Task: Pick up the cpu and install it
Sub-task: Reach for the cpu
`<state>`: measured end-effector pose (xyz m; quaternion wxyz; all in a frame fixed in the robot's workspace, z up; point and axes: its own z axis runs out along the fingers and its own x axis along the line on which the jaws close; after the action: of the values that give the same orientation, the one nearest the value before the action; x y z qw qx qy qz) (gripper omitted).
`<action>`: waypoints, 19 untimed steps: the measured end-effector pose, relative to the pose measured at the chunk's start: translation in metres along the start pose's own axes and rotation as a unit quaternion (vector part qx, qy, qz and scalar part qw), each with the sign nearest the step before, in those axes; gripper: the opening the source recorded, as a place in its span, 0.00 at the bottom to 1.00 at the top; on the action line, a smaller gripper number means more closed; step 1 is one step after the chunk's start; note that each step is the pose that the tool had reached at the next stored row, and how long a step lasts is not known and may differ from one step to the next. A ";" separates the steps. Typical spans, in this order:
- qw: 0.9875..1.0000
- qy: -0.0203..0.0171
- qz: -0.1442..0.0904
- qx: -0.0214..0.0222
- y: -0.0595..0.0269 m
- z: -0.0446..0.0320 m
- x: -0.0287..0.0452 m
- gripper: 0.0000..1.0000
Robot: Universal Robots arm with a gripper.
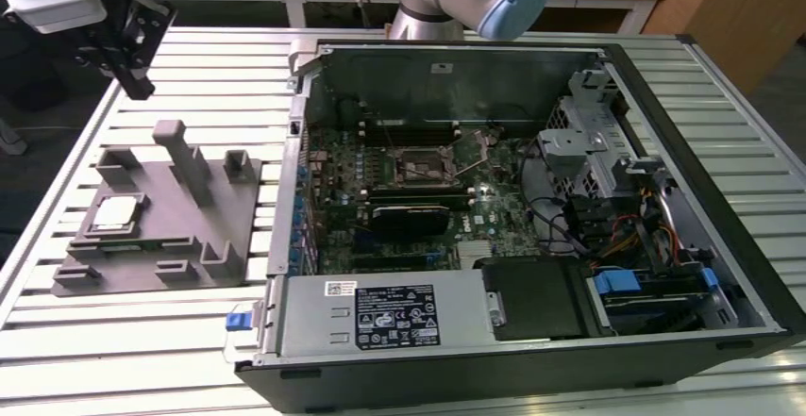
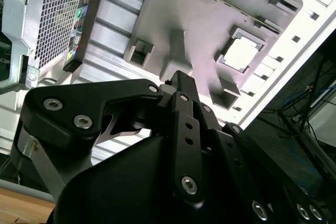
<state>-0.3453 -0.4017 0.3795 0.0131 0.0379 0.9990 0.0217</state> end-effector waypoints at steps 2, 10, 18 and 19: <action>1.000 0.000 0.000 0.000 -0.0006 0.0000 0.0023 0.11; 1.000 0.000 0.000 0.000 -0.0054 -0.0004 0.0137 0.11; 1.000 0.000 0.000 0.000 -0.0103 -0.0007 0.0265 0.11; 1.000 0.000 0.000 0.000 -0.0105 -0.0007 0.0282 0.11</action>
<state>-0.3741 -0.4100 0.3790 0.0131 0.0378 0.9990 0.0217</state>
